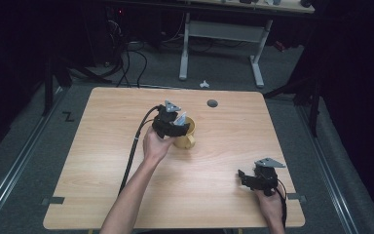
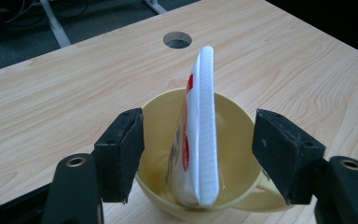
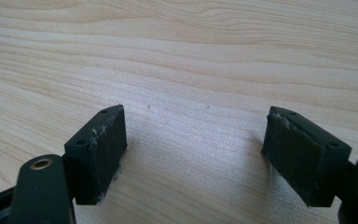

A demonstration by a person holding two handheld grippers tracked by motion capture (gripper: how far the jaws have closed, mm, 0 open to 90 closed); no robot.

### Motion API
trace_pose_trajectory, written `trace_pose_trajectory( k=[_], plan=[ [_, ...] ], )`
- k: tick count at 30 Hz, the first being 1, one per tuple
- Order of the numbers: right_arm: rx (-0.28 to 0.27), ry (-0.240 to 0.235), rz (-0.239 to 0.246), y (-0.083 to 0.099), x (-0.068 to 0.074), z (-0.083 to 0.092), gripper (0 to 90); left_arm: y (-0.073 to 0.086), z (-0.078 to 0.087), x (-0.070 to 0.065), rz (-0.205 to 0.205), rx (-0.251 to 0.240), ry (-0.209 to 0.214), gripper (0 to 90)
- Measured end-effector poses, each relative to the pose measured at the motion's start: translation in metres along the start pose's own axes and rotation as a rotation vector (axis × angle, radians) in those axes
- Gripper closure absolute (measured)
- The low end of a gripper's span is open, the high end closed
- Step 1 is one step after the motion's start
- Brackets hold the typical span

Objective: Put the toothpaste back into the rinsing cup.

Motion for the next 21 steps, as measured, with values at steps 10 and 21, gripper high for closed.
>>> trace_pose_trajectory(
  k=[10,21],
  plan=[
    [0.0,0.0,0.0,0.0,0.0,0.0,21.5,0.002,0.006,-0.001,-0.002,-0.005,0.004,34.4],
    [0.0,0.0,0.001,0.0,0.0,0.0,21.5,0.004,0.013,0.0,0.002,-0.01,0.003,34.4]
  ],
)
Point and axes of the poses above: each handheld gripper's, and its own axes: z roughly backward along the jaws, y roughly out of its underside, x roughly to its left, the point moved 10 cm from there along -z, roughly forward along the jaws, and after that the axes turned 4 degrees about -y, right-handed, at the moved point
